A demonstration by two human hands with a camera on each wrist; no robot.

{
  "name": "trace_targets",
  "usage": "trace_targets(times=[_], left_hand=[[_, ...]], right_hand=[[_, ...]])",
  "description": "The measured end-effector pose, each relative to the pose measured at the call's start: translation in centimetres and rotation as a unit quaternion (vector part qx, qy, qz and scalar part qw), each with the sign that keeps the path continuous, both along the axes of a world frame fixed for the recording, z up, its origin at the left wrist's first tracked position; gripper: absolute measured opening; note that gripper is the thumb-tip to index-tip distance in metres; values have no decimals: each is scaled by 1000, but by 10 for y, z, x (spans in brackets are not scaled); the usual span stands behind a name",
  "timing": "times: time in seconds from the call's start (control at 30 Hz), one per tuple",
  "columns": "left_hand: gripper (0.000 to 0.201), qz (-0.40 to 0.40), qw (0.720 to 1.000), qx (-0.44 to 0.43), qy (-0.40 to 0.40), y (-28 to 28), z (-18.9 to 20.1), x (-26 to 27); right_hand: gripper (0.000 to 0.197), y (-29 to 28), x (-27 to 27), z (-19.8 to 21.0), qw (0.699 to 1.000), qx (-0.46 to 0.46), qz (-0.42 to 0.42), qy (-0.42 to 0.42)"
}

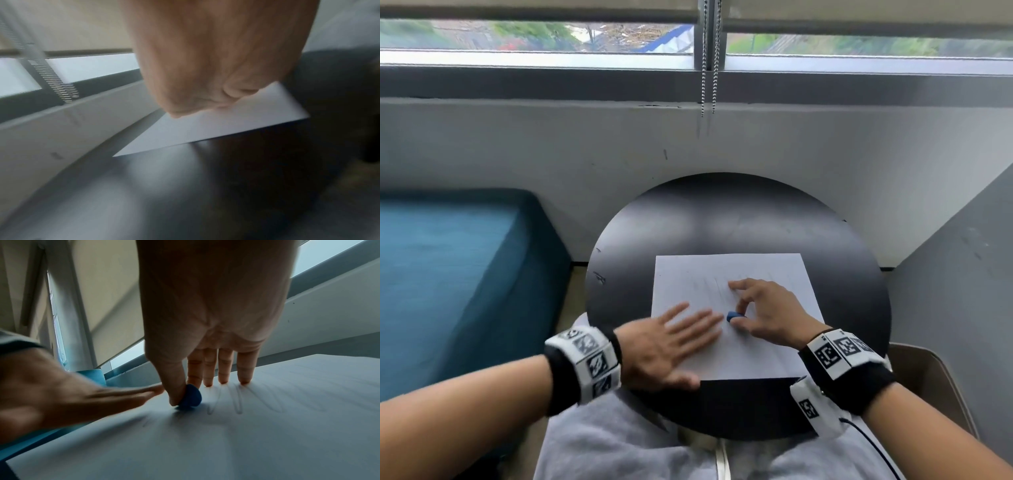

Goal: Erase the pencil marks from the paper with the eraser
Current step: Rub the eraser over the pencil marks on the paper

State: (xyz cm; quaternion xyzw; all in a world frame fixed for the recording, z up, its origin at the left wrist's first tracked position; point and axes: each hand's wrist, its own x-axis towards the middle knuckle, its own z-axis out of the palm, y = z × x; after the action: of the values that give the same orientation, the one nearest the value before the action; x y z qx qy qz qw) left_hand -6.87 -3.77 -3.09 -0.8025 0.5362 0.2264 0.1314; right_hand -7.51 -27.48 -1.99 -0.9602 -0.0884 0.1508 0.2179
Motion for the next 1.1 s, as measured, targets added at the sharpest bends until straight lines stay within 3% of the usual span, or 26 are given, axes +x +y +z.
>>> trace_targets(times=[0.07, 0.17, 0.4, 0.47, 0.57, 0.63, 0.83, 1.0, 1.1], left_hand=[[81, -43, 998, -5, 44, 5, -3, -19], [76, 7, 1000, -5, 29, 15, -7, 1], [129, 217, 975, 14, -49, 4, 2, 70], [133, 206, 977, -13, -56, -6, 5, 60], [114, 123, 991, -49, -23, -19, -4, 36], [110, 121, 992, -47, 10, -21, -9, 28], [144, 296, 954, -32, -37, -2, -7, 54], [111, 163, 985, -60, -18, -18, -14, 41], [116, 243, 968, -48, -39, -19, -17, 54]], right_hand=[[16, 0, 1, 1, 1000, -1, 2, 0], [15, 1, 3, 0, 1000, 2, 3, 5], [22, 1, 0, 0, 1000, 13, -12, 1], [25, 2, -2, 0, 1000, 12, -3, 4], [17, 3, -1, 0, 1000, 1, 5, 1], [16, 1, -1, 0, 1000, -6, 4, 1], [15, 1, -2, 3, 1000, -7, 7, 10], [14, 1, -2, 1, 1000, -2, 8, 6], [14, 0, -2, 0, 1000, 8, 7, 4]])
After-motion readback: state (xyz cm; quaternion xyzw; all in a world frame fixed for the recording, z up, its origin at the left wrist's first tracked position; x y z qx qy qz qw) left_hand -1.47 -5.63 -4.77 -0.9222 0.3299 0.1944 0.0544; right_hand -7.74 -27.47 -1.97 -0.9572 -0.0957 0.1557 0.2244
